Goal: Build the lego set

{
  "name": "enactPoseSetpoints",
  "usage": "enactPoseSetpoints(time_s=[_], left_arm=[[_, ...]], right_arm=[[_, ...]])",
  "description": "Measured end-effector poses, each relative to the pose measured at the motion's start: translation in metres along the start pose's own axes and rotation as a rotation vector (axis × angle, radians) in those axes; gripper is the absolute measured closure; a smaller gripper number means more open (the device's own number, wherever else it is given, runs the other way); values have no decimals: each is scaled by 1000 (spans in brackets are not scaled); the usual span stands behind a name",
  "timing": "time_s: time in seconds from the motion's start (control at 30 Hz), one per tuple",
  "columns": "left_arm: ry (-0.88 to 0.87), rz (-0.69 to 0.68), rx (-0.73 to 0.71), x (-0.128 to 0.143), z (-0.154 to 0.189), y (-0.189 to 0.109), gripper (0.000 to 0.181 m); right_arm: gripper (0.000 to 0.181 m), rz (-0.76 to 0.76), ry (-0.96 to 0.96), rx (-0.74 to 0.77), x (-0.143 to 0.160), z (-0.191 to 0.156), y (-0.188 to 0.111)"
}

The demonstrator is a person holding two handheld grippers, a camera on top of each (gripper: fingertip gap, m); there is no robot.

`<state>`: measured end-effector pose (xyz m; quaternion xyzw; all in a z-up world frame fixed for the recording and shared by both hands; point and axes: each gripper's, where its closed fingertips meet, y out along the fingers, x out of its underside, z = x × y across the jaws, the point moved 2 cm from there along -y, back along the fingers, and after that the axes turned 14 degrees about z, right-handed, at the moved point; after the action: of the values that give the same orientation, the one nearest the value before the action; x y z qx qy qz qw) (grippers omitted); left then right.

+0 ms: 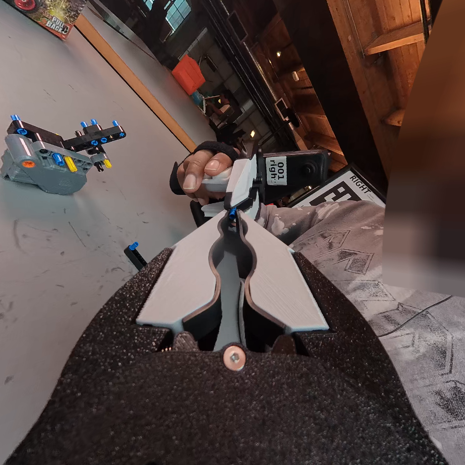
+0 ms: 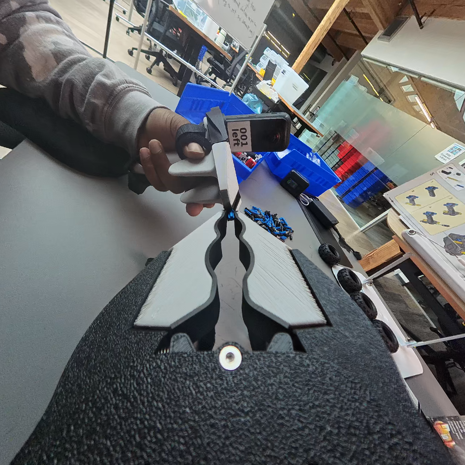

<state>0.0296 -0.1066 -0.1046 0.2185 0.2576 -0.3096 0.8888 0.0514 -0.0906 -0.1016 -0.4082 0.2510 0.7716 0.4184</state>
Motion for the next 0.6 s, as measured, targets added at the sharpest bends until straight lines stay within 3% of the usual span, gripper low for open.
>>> enactPoseSetpoints(time_s=[0.13,0.2,0.43,0.53,0.6], left_arm=[[99,-42,-55,2,-6,-2,178],[209,-89,-115,4,-12,-5,178],[606,-261,-335,1,-35,-23,178],[656,-304,-373,1,-42,-29,177],[676,-345,-392,3,-47,-34,177]], right_arm=[[174,-33,69,-18,7,-2,1],[164,-84,141,-82,17,-9,-3],[140,-377,357,-287,69,-30,-33],[121,-498,361,-335,86,-35,-35],[120,-511,335,-362,85,-38,-26]])
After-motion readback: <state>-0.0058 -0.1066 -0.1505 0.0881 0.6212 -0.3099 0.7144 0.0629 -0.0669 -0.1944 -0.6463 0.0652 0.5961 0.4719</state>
